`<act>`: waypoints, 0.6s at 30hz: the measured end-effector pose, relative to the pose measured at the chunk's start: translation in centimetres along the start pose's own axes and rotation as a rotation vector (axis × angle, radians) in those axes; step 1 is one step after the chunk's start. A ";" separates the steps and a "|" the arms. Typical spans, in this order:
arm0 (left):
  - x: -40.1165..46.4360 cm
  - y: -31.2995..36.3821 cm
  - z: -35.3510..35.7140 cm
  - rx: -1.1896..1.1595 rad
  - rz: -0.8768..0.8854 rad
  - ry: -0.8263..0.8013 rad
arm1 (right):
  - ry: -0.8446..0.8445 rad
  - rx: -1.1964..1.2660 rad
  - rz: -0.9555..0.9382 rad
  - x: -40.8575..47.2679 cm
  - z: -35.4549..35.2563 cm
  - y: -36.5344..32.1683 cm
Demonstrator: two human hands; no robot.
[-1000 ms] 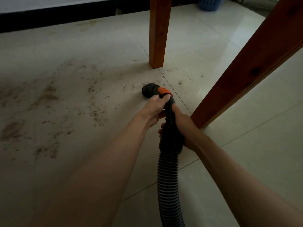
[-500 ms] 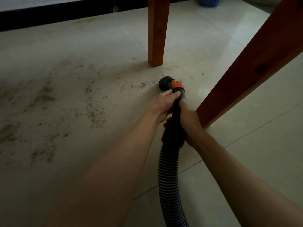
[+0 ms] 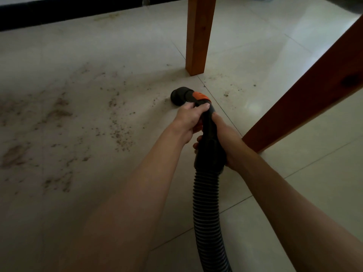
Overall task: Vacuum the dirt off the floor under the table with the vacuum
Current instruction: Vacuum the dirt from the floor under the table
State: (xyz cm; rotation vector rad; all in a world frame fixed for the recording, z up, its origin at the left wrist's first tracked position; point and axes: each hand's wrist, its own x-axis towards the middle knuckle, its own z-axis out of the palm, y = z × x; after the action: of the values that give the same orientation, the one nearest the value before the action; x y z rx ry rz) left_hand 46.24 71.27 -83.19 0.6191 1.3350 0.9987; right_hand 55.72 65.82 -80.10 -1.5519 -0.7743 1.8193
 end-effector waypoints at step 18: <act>-1.2 -1.7 -1.2 0.003 -0.052 0.004 | -0.062 -0.077 0.073 -3.3 -0.4 1.0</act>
State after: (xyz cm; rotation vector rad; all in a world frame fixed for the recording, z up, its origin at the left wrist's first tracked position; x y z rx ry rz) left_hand 45.54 69.22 -84.30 0.5821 1.3493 0.9564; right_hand 56.40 62.62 -78.88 -1.5980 -0.8354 1.9187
